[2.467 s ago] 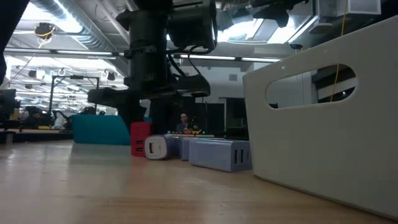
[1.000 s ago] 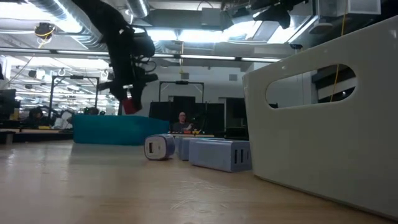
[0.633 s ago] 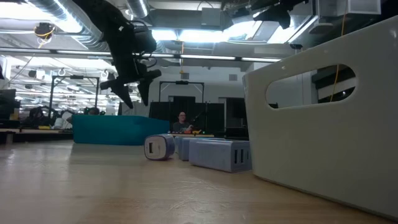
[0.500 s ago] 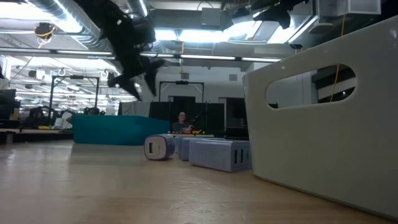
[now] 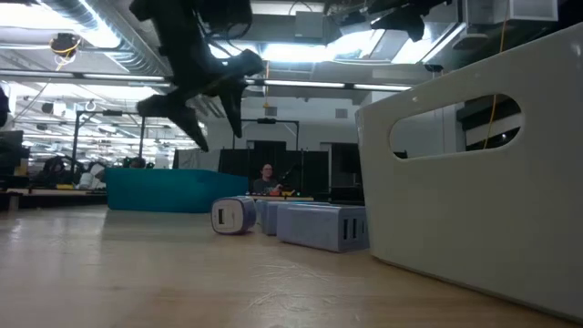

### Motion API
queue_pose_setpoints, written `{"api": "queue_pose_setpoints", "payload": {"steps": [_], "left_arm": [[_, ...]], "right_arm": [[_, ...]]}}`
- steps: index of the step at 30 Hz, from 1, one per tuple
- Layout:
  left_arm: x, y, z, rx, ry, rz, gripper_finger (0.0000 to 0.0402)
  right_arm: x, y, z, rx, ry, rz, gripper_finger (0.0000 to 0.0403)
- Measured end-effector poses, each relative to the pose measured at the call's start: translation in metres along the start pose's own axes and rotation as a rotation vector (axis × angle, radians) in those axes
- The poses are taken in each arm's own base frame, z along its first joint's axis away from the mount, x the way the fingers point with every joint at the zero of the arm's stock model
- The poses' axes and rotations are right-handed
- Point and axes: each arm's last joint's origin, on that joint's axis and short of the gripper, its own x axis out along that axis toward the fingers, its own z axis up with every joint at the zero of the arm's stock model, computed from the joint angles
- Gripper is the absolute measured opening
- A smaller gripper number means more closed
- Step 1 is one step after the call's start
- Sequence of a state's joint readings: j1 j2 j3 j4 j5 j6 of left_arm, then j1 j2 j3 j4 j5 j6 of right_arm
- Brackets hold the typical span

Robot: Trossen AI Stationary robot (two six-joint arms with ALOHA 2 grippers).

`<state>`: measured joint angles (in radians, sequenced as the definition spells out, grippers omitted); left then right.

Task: Pick & Place Office items
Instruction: Put the violet charger adapter into the blue bin

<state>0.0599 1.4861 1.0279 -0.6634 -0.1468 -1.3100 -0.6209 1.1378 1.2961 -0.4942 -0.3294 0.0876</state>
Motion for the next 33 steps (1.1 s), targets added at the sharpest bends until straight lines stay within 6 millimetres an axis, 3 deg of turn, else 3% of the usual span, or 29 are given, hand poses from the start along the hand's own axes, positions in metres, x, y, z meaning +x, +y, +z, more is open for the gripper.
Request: {"api": "queue_pose_setpoints", "payload": {"steps": [6,11,25,33], "left_arm": [[0.021,-0.011,-0.061,-0.111,0.14,0.055,0.0242],[0.033,-0.031,-0.089,-0.108,0.191,0.06,0.0242],[0.07,-0.082,-0.096,-0.04,0.306,0.123,0.0242],[0.075,-0.08,-0.099,-0.059,0.354,0.157,0.0241]], "right_arm": [[0.0,0.001,0.0,-0.018,0.003,0.036,0.0204],[0.0,0.002,0.0,-0.018,0.005,0.067,0.0204],[0.0,0.003,-0.001,-0.016,0.013,0.108,0.0204],[0.0,0.003,-0.004,-0.037,0.04,0.106,0.0203]]}}
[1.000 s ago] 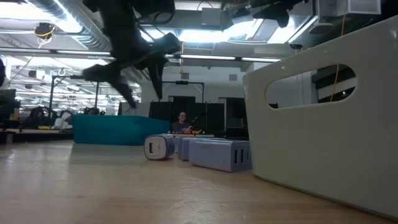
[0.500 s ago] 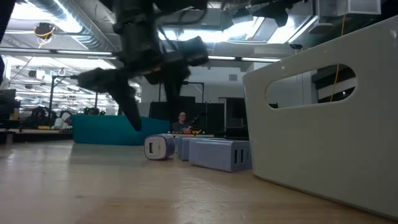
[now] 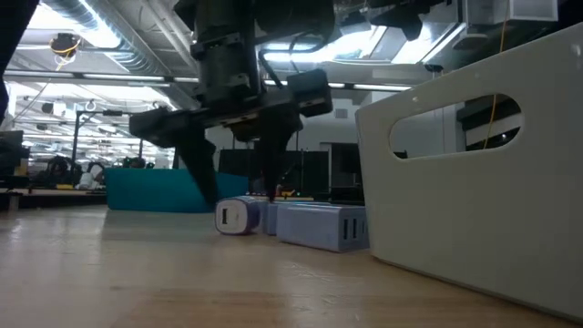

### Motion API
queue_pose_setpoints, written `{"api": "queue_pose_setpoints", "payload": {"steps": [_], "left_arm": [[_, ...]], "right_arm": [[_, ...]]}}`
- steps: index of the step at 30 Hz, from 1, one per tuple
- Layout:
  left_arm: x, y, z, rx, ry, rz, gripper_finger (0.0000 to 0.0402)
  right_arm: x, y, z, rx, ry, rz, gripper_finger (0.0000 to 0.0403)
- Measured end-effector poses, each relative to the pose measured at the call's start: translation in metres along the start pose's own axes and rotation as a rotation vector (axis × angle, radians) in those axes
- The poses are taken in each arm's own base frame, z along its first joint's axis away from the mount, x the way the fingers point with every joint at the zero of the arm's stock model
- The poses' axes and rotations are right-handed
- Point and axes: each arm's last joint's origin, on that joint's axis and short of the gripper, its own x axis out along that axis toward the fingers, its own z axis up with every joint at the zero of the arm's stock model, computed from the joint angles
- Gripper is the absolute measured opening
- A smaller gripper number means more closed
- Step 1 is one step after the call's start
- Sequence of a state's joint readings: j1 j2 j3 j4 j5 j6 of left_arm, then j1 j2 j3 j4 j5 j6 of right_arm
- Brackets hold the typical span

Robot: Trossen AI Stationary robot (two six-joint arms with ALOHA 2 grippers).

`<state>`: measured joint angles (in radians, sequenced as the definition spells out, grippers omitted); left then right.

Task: Pick & Place Office items
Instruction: Put the violet charger adapter into the blue bin

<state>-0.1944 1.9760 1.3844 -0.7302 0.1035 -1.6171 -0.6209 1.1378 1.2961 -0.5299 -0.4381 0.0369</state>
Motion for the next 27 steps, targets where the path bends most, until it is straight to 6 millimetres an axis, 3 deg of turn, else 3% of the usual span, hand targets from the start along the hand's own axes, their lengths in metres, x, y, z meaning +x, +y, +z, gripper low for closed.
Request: {"api": "queue_pose_setpoints", "payload": {"steps": [12,21,27], "left_arm": [[0.015,0.007,-0.005,0.031,0.045,0.091,0.0241],[0.019,0.015,0.002,0.052,0.054,0.119,0.0198],[0.018,0.014,0.007,0.103,0.053,0.114,0.02]], "right_arm": [[0.0,0.0,-0.002,-0.013,0.015,-0.003,0.0203],[0.0,-0.001,-0.002,-0.013,0.014,-0.008,0.0203],[0.0,-0.001,-0.002,-0.007,0.014,-0.008,0.0203]]}}
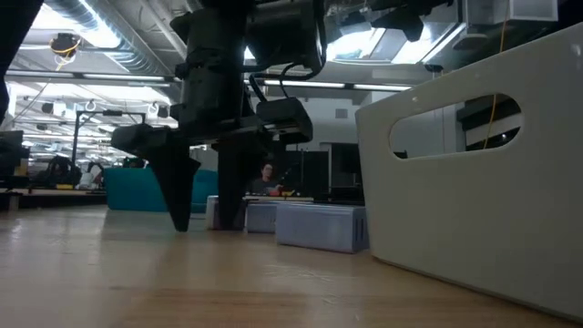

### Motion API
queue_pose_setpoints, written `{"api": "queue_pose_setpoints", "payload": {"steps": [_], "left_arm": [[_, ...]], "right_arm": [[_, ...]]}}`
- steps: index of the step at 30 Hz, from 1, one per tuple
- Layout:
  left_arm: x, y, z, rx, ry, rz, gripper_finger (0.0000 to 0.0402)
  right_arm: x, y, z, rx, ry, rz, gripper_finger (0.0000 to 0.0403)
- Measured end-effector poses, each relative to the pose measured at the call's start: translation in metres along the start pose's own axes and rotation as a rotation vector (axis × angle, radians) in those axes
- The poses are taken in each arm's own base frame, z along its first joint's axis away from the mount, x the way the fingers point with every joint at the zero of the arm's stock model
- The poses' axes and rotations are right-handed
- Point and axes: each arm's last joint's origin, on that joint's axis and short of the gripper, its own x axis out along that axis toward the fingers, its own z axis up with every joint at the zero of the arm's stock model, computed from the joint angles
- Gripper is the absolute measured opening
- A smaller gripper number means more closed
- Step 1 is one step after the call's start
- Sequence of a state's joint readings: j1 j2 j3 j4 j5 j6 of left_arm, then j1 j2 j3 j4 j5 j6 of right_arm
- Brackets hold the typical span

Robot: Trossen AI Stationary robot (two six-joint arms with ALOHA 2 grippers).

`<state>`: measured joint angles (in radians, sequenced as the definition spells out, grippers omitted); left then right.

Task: Pick & Place Office items
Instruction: Put the violet charger adapter into the blue bin

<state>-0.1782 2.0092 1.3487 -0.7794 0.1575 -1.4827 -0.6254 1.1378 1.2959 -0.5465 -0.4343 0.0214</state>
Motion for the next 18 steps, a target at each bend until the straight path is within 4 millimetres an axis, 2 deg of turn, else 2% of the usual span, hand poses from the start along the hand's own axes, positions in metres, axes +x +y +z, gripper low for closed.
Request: {"api": "queue_pose_setpoints", "payload": {"steps": [7,12,18], "left_arm": [[-0.006,0.001,-0.011,0.151,-0.038,0.01,0.0246],[-0.007,0.008,-0.015,0.231,-0.015,0.081,0.0278],[-0.008,0.014,-0.015,0.378,-0.026,0.148,0.0287]], "right_arm": [[0.0,0.0,0.0,0.015,0.0,0.0,0.0203],[0.0,0.0,0.0,0.006,0.0,0.001,0.0203],[0.0,0.0,0.0,0.005,0.0,0.001,0.0203]]}}
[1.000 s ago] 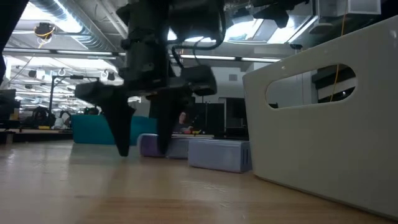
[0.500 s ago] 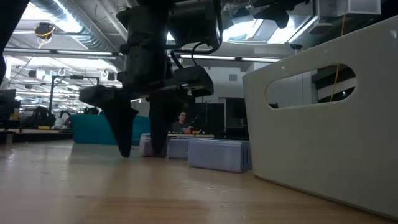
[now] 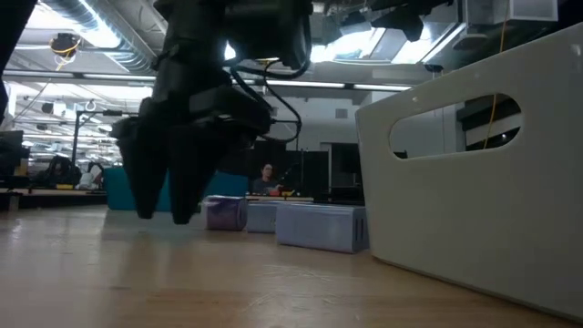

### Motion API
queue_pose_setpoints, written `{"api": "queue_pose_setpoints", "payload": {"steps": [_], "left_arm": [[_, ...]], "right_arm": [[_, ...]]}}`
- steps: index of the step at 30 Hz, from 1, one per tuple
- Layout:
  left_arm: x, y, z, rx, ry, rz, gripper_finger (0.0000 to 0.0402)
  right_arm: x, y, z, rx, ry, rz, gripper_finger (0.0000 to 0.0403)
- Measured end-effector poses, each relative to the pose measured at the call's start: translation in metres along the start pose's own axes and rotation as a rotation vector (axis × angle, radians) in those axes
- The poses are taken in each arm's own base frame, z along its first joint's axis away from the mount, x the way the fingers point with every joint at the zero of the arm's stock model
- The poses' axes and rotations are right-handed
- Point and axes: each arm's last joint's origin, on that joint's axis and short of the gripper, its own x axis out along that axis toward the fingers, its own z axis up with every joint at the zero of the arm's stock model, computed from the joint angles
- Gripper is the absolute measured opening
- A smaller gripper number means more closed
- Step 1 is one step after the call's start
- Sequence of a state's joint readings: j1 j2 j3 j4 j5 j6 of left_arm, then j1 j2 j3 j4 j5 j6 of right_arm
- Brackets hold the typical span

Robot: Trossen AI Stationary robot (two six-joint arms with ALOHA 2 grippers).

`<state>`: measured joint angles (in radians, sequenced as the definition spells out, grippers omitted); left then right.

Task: Pick & Place Office items
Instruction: Put the violet charger adapter into the blue bin

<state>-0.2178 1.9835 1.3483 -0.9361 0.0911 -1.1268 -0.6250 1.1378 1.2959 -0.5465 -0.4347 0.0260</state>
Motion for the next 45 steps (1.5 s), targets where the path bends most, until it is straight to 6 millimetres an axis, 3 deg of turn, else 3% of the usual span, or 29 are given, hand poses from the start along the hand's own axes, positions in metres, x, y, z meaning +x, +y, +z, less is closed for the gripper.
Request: {"api": "queue_pose_setpoints", "payload": {"steps": [8,18,24,32,41,45], "left_arm": [[-0.002,-0.007,0.014,0.37,-0.13,-0.064,0.0284],[-0.004,-0.008,0.028,0.68,-0.202,-0.087,0.0283],[0.003,-0.006,0.031,0.667,-0.138,-0.128,0.0261],[0.003,-0.004,0.031,0.604,-0.093,-0.143,0.0125],[0.001,0.007,0.041,0.495,-0.045,-0.153,0.0126],[-0.019,0.019,0.057,0.416,-0.118,-0.178,0.0126]], "right_arm": [[0.002,-0.001,0.0,0.015,0.005,0.0,0.0203],[0.002,-0.002,0.0,0.021,0.005,-0.023,0.0204],[0.002,-0.002,0.0,0.025,0.005,-0.027,0.0204],[0.002,-0.002,0.0,0.024,0.004,-0.035,0.0204],[0.002,-0.002,0.0,0.021,0.004,-0.035,0.0204],[0.002,-0.002,0.0,0.021,0.004,-0.034,0.0204]]}}
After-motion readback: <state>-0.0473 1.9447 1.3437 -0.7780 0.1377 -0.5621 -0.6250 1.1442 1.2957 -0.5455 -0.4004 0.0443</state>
